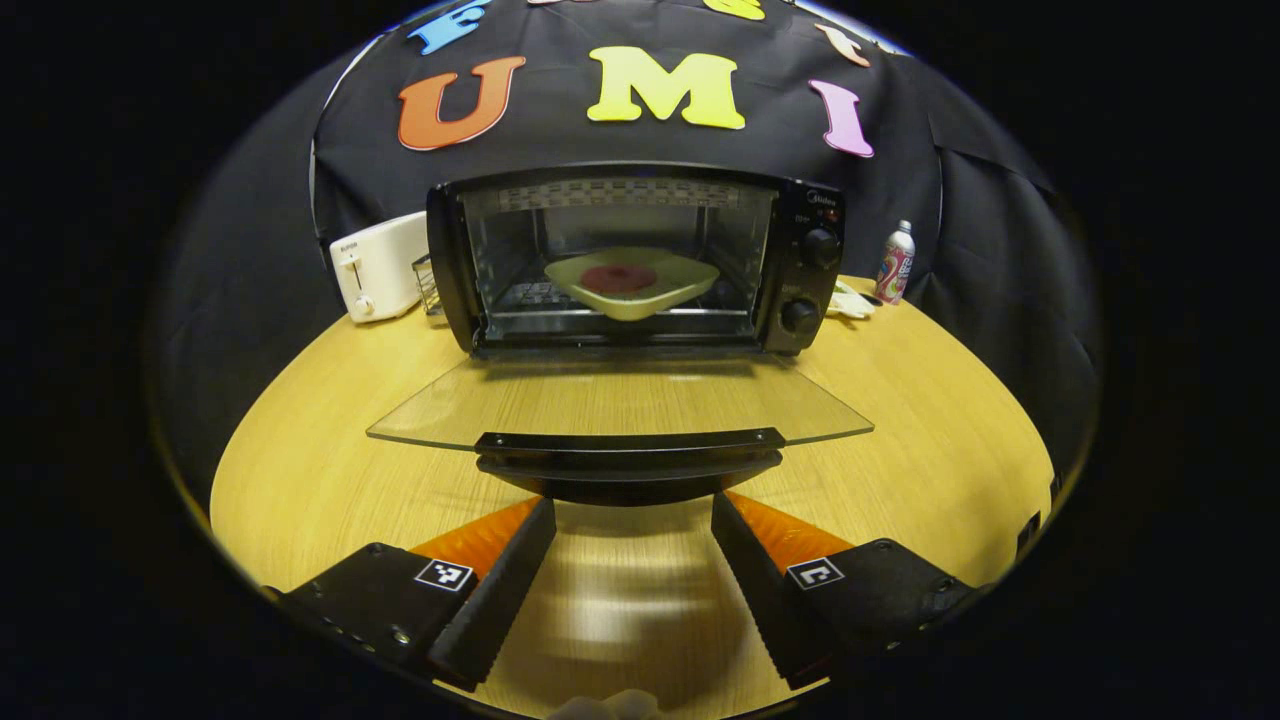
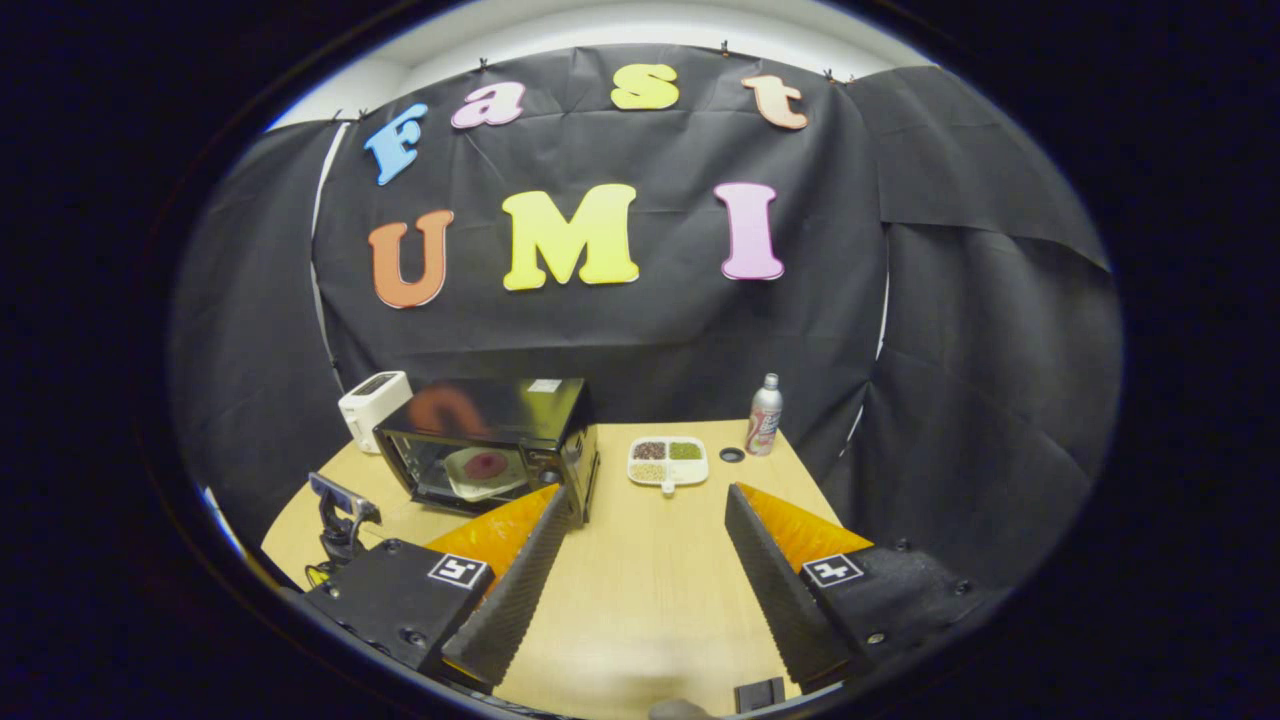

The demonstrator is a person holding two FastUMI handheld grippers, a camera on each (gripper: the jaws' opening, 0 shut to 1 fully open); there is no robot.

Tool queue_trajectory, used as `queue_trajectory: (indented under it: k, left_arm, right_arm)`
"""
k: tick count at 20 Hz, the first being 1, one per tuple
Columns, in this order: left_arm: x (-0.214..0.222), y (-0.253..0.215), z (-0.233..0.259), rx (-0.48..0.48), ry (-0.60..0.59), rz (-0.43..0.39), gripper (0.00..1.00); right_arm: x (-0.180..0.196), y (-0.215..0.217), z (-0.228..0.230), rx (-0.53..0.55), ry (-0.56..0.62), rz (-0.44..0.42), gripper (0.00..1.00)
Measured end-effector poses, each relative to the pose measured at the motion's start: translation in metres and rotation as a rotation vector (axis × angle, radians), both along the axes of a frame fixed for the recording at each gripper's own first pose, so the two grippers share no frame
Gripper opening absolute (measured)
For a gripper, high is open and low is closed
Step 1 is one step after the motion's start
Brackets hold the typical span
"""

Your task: Open the electric oven with the left hand, put the food in, and close the electric oven.

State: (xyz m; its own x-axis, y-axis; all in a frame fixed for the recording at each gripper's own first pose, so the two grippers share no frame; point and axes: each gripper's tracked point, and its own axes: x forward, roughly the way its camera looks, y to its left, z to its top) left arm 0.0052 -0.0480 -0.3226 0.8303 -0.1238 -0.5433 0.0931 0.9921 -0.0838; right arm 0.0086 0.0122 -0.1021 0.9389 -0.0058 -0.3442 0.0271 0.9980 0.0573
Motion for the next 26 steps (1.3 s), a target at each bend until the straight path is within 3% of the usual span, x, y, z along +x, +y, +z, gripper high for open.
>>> queue_trajectory:
  k: [15,21,26]
  left_arm:
    - [0.08,0.015,0.09,0.04,-0.148,-0.038,0.97]
    - [0.119,0.02,0.104,0.046,-0.187,-0.029,0.97]
    - [0.118,0.018,0.104,0.041,-0.185,-0.034,0.97]
  right_arm:
    - [0.018,0.002,0.004,0.072,-0.027,-0.029,0.96]
    - [0.021,0.001,0.008,0.061,-0.035,-0.045,0.96]
    - [0.023,0.004,0.013,0.055,-0.044,-0.044,0.99]
